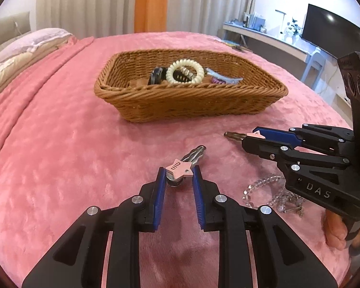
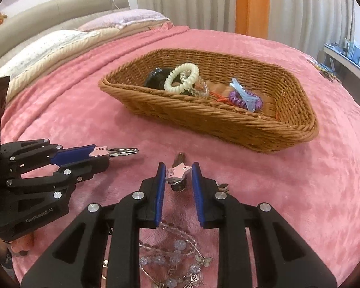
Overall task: Organize jewelry
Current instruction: 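Carry the pink star clips into the basket and open both tools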
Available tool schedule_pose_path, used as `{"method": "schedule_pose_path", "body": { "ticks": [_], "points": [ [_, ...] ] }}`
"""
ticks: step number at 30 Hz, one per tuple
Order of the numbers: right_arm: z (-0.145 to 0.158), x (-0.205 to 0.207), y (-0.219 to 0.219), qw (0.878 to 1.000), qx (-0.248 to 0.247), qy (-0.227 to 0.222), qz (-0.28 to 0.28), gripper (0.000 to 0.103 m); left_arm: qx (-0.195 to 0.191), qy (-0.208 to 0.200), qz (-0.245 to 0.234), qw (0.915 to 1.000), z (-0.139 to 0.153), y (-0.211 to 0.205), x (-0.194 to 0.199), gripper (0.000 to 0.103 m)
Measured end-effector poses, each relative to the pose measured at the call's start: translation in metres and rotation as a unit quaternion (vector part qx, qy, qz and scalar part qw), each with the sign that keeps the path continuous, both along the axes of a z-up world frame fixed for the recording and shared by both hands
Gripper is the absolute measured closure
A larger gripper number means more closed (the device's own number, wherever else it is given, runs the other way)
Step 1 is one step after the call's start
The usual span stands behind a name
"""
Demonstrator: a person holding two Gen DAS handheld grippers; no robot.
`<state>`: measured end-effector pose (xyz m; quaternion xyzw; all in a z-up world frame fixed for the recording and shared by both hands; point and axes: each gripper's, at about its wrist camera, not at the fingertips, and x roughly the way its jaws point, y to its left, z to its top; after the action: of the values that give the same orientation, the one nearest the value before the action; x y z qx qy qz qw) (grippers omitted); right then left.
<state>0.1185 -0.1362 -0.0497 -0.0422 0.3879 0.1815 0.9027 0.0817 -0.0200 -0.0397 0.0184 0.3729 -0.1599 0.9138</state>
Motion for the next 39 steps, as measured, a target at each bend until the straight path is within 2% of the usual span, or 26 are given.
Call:
{"method": "schedule_pose_path", "body": {
  "ticks": [8,16,19,24,28,31,34,39],
  "points": [
    [0.016,-0.017,0.0,0.999,0.016,-0.044,0.016,0.084,-0.011,-0.036,-0.001,0.9993,0.011,0.002,-0.012,0.082],
    [0.029,-0.026,-0.004,0.997,0.032,-0.07,0.015,0.084,-0.036,-0.066,0.008,0.9971,0.024,0.013,-0.021,0.082],
    [0.048,-0.032,-0.011,0.995,0.055,-0.081,0.015,0.084,-0.044,-0.08,0.011,0.9957,0.042,0.015,-0.024,0.082],
    [0.091,-0.029,-0.016,0.993,0.051,-0.102,0.006,0.084,-0.032,-0.122,0.011,0.992,0.093,0.009,-0.027,0.082],
    [0.121,0.0,-0.025,0.994,0.053,-0.098,-0.007,0.084,-0.03,-0.137,0.015,0.99,0.123,-0.001,-0.012,0.082],
    [0.126,0.026,-0.029,0.994,0.054,-0.092,-0.023,0.084,-0.044,-0.132,0.019,0.99,0.131,-0.009,0.012,0.082],
    [0.118,0.054,-0.036,0.994,0.064,-0.075,-0.037,0.084,-0.065,-0.126,0.027,0.9895,0.126,-0.012,0.037,0.082],
    [0.087,0.091,-0.038,0.995,0.076,-0.039,-0.052,0.084,-0.083,-0.106,0.047,0.9897,0.091,-0.016,0.077,0.082]
  ]
}}
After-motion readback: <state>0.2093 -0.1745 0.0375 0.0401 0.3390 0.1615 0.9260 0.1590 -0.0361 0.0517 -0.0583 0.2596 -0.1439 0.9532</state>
